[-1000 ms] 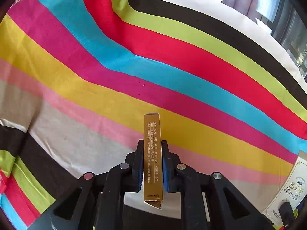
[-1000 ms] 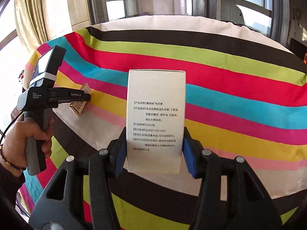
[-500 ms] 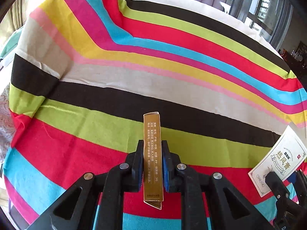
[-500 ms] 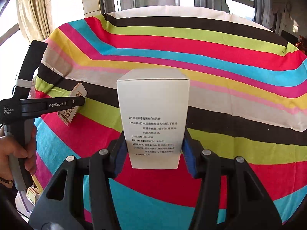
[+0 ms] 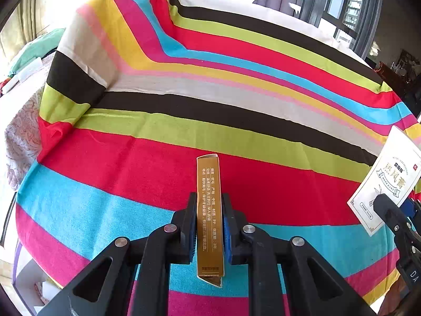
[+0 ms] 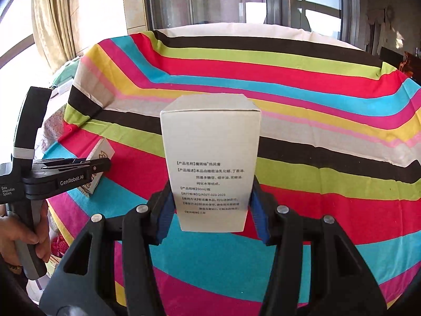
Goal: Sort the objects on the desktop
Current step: 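Carry the dental box in the left tool while the right tool carries the tall white box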
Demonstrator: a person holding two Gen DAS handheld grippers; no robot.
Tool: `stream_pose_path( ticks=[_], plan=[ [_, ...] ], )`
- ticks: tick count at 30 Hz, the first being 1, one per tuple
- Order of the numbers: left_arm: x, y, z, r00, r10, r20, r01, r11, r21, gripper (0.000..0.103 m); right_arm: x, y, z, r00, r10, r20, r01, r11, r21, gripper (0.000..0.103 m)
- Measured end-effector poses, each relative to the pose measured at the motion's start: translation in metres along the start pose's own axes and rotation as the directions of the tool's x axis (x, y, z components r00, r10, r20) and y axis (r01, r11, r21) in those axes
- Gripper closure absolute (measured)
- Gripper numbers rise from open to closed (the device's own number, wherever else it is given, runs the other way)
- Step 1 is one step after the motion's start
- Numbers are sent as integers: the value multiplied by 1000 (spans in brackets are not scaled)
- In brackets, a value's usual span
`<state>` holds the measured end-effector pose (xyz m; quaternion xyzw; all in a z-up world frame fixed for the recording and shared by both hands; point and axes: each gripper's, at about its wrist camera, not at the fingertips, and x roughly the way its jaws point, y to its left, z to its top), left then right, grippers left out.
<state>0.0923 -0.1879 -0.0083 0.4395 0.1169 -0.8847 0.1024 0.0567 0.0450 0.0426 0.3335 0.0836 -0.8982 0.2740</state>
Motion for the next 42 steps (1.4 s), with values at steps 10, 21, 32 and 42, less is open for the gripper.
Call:
stream_pose_path(
  ticks=[10, 21, 32, 42],
  plan=[
    [-29, 26, -34, 1000, 7, 27, -6, 1000, -19, 87, -2, 48, -13, 997, 72, -26, -74, 991, -109, 49],
    [-53, 61, -59, 997, 24, 67, -20, 998, -67, 87, -2, 114, -25, 987, 149, -57, -159, 959, -235, 49],
    [-83, 108, -91, 991, 64, 118, -46, 988, -150, 87, -12, 185, -37, 960, 260, -108, -281, 886, -368, 49],
    [-100, 186, -137, 972, 225, 71, -195, 936, -294, 87, -5, 252, -51, 911, 347, -224, -413, 764, -496, 48]
  ],
)
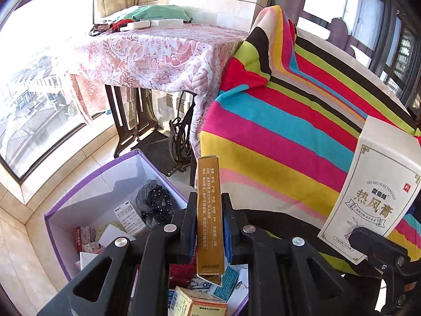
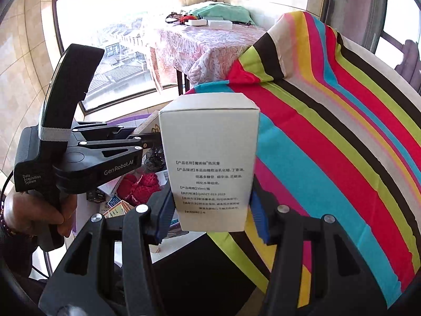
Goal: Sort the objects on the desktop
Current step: 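Carry the dental box in the left tool while the right tool carries the tall white box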
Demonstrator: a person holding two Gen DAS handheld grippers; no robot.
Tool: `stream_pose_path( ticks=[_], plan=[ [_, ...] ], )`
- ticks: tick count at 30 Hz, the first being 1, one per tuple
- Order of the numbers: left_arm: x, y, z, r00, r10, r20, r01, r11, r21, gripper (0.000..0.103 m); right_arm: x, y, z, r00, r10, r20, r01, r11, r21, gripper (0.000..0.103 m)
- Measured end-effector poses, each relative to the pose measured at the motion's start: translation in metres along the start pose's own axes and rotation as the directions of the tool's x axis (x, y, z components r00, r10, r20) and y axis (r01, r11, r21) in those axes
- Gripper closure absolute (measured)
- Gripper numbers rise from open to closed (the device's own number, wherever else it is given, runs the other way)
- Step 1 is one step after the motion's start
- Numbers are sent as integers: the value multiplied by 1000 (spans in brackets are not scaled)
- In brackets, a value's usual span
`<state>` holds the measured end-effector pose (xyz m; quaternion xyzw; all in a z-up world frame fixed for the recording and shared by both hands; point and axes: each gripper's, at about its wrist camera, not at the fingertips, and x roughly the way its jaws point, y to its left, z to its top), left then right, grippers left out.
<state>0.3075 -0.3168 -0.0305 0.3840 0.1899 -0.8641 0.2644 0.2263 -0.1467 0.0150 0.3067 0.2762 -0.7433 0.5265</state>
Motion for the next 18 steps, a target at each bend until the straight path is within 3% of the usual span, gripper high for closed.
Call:
stream_pose_path(
  ticks=[9, 18],
  plan=[
    [3, 79, -17, 987, 155, -31, -158, 979, -130, 87, 42, 76, 15, 987, 124, -100, -142, 969, -203, 48],
    [4, 117, -27, 967, 254, -31, -255, 951, -173, 86, 95, 111, 26, 961, 158, -225, -212, 948, -239, 48]
  ],
)
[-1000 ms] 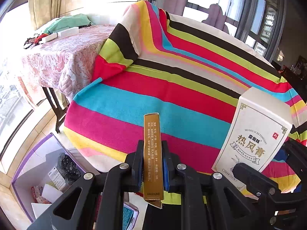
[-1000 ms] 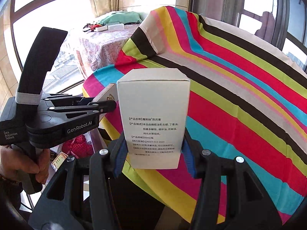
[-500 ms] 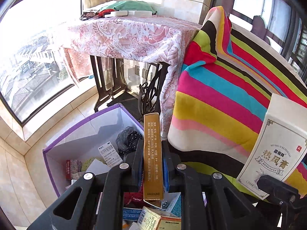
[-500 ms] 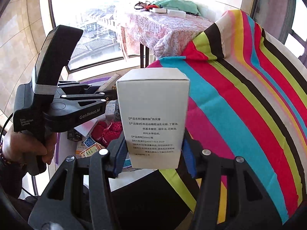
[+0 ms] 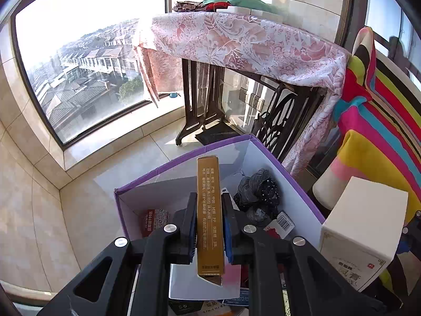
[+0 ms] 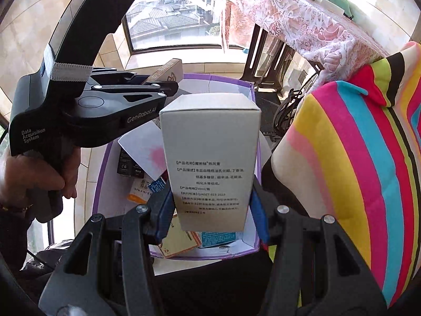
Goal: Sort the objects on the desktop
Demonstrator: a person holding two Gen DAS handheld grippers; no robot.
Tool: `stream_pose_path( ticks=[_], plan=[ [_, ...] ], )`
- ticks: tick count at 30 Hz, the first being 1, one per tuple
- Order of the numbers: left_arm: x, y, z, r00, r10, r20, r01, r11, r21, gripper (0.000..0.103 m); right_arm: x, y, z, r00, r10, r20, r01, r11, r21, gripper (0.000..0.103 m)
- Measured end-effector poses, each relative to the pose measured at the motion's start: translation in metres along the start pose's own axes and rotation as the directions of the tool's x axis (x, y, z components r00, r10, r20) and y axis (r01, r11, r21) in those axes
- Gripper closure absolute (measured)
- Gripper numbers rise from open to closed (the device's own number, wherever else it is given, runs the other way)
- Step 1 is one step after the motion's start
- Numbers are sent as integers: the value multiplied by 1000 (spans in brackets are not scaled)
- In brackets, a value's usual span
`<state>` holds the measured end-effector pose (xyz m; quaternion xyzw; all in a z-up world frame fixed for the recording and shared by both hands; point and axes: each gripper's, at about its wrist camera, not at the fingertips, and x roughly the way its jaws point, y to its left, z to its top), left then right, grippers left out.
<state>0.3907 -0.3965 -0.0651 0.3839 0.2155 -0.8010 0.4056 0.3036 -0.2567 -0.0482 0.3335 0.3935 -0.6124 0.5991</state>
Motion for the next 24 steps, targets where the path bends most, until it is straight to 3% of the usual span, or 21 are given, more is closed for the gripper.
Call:
stream_pose_path(
  ticks=[2, 4, 5, 6, 7, 8, 11, 14, 16, 17, 18, 24],
  plan=[
    [2, 8, 1, 1000, -1, -6, 1, 1000, -29, 86, 7, 2, 5, 1000, 8, -9, -8, 1000, -4, 47],
    [4, 12, 1, 1000, -13, -24, 12, 999, -48, 78, 8, 1, 7, 1000, 13, -3, -13, 1000, 7, 45],
    [4, 12, 1, 1000, -8, -30, 7, 999, -49, 59, 4, -1, 7, 1000, 18, 11, -18, 1000, 11, 41],
    [5, 12, 0, 1000, 1, -28, -2, 999, -44, 34, 0, -1, 5, 999, 24, 31, -25, 1000, 14, 30],
    [4, 11, -1, 1000, 11, -16, -12, 999, -37, 23, -5, -3, 2, 998, 26, 53, -27, 999, 17, 23],
    [2, 10, -2, 1000, 24, 1, -24, 999, -28, 16, -10, -5, 0, 997, 26, 71, -27, 999, 20, 22],
    [1, 6, 0, 998, 61, 11, -61, 998, 3, 16, -24, -10, -9, 995, 18, 100, -21, 999, 27, 22],
    [1, 5, 0, 1000, 26, 1, -26, 1000, -5, 15, -36, -17, -24, 992, 39, 116, -45, 998, 51, 21],
    [0, 3, 0, 1000, -8, 1, 8, 1000, -15, 9, -42, -22, -35, 991, 53, 125, -62, 996, 68, 21],
    [-2, 2, 0, 1000, -21, 5, 21, 1000, -22, 0, -44, -23, -40, 990, 49, 131, -60, 995, 80, 21],
    [-5, 1, 0, 1000, -27, 10, 27, 999, -26, 0, -44, -26, -43, 990, 40, 136, -53, 994, 93, 21],
    [-24, -19, -2, 999, 23, 25, -24, 999, 30, 0, -46, -36, -52, 991, -26, 135, -1, 981, 194, 21]
  ],
)
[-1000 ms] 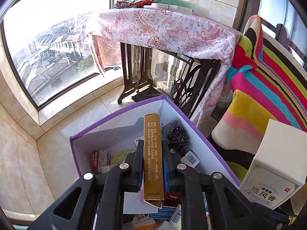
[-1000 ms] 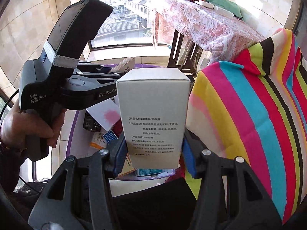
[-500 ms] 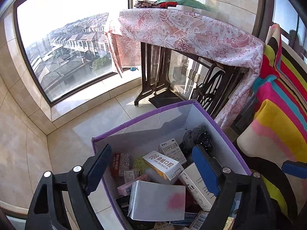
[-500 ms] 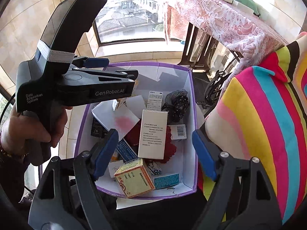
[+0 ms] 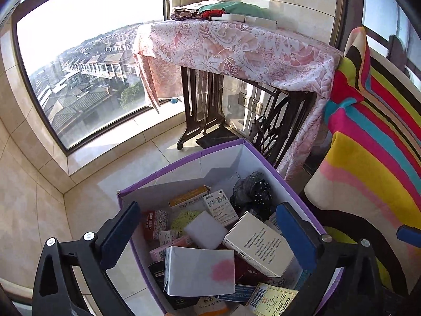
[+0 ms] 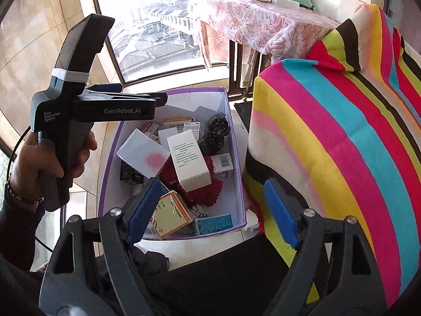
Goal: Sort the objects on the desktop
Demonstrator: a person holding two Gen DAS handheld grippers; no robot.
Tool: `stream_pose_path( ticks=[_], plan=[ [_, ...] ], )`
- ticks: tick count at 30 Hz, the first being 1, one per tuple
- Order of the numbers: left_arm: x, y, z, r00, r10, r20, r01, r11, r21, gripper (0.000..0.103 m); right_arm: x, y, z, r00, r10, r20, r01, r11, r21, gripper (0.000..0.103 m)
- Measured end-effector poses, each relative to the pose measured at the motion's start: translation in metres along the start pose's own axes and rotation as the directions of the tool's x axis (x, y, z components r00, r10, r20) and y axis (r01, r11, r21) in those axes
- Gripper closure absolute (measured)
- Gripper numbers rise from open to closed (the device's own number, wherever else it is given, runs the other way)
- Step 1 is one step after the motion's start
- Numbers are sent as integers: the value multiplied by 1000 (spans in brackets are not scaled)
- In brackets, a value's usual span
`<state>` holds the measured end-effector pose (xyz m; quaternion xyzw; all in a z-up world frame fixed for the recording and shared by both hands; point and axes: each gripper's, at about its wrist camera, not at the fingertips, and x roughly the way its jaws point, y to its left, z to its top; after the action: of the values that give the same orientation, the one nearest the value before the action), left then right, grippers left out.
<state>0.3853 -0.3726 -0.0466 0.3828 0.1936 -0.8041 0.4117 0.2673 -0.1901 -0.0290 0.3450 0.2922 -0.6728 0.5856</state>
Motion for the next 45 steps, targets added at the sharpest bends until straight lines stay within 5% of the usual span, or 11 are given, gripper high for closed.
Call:
stream_pose_path(
  ticks=[7, 14, 19, 40, 45],
  plan=[
    [-34, -10, -15, 998, 43, 41, -43, 999, 1, 0, -3, 22, -10, 996, -72, -59, 63, 987, -146, 19],
    [-35, -7, -31, 999, 29, -35, -32, 997, -71, 0, -5, 42, -21, 990, -103, -96, 78, 969, -234, 19],
    [-36, -20, -42, 993, 109, -50, -110, 994, -9, 0, -6, 40, -24, 988, -116, -98, 90, 968, -233, 19],
    [-24, -25, -50, 994, 8, -106, -11, 1000, -28, 0, 4, 38, -27, 981, -141, -132, 109, 968, -224, 19],
    [-34, -29, -53, 998, 64, -19, -64, 998, -5, 0, 4, 39, -28, 981, -139, -134, 106, 967, -231, 19]
  ],
)
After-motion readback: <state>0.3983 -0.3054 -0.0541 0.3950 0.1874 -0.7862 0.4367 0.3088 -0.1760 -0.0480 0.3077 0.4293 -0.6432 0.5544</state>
